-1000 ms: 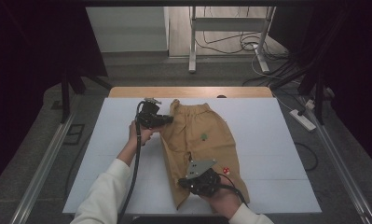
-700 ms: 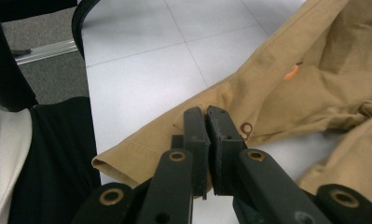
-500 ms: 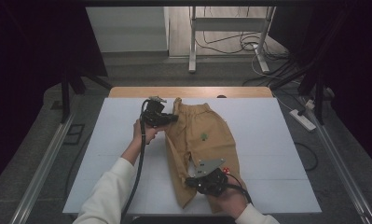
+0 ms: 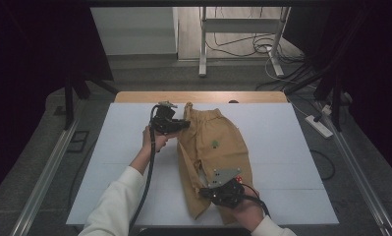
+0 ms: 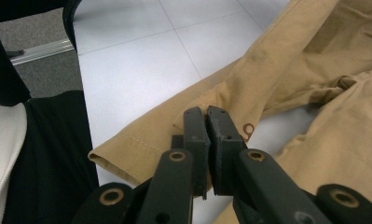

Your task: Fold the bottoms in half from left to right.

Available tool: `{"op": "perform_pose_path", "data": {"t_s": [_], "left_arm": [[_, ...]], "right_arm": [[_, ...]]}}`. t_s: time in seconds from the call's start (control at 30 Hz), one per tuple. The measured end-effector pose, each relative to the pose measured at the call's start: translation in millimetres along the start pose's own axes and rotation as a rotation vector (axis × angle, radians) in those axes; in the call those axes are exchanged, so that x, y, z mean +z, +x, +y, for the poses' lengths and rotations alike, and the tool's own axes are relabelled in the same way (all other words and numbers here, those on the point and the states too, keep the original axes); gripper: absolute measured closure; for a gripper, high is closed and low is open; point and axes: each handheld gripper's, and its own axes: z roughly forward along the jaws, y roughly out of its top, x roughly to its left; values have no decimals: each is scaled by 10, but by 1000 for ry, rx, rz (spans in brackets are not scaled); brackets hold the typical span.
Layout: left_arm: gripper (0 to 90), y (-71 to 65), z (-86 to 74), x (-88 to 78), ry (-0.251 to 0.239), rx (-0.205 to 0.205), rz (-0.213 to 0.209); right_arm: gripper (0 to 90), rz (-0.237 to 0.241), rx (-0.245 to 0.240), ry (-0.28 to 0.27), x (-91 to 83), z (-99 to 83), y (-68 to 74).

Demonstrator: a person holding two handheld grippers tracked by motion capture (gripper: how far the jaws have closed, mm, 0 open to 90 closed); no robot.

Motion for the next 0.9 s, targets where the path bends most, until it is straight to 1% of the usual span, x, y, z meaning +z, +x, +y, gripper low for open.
{"op": "perform_pose_path", "data": {"t_s": [0.17,0.53,0.73,0.9], "left_arm": [[821,-31,30,12,1,9,1],[822,-109,83,61,2,14,-1],[822,-168,130,101,8,29,-1],[823,-197,152,125,8,33,-3]], "right_arm": [[866,-5,10,-3,-34,-27,-20],[866,-23,20,-15,-141,-77,-43],[866,-33,26,-19,-200,-114,-60],[866,-44,33,-27,-254,-137,-69]]}}
